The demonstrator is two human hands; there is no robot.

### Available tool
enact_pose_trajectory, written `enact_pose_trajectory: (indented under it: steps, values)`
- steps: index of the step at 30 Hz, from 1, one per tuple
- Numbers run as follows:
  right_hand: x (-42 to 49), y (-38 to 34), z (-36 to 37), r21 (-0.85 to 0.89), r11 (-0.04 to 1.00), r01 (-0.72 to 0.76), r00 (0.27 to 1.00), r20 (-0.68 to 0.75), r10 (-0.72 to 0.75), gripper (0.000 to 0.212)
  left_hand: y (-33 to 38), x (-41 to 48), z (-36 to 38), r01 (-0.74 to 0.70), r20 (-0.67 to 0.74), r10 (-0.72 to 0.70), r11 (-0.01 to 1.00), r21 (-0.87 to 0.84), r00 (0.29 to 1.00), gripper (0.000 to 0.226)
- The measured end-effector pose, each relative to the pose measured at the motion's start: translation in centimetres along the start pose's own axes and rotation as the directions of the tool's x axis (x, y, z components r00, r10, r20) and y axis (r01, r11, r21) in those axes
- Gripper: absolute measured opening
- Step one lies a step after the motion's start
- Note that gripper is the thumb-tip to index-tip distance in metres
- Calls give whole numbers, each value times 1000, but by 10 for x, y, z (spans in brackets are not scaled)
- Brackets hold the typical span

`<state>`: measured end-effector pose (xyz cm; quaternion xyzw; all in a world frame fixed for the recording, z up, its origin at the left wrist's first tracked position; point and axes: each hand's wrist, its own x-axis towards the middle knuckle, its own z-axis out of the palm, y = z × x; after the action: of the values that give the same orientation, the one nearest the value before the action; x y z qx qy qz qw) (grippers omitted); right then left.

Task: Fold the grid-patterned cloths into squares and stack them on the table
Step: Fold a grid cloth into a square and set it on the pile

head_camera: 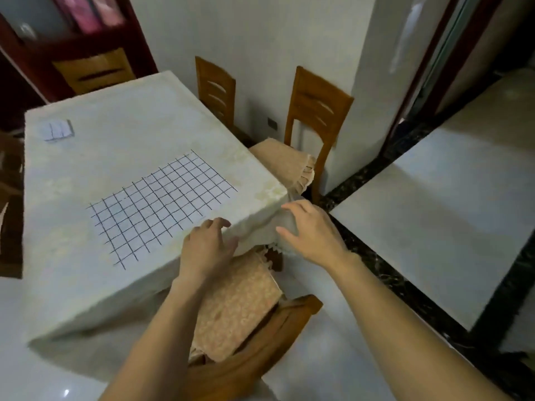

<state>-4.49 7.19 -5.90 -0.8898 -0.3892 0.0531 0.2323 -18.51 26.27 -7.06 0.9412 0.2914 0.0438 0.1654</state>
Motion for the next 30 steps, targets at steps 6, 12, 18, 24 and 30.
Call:
enact_pose_trajectory:
  steps: [6, 12, 18, 24, 30]
  values:
    - [50, 38, -38, 57, 989, 136, 991, 8, -137, 50, 46, 21, 8, 147, -52, -146, 989, 23, 988, 41]
    - [115, 92, -43, 24, 983, 184, 979, 88, -186, 52, 89, 93, 38, 221, -70, -222, 975, -24, 973, 43]
    - [181, 133, -56, 28, 973, 229, 964, 132, -231, 52, 112, 152, 50, 291, -65, -294, 955, -54, 954, 43]
    - [248, 150, -33, 99, 942, 321, 907, 253, -336, 53, 108, 197, 66, 443, -89, -447, 895, -59, 890, 43]
    - [330, 171, -20, 160, 874, 458, 808, 334, -485, 49, 122, 234, 84, 605, -91, -609, 793, -77, 788, 43]
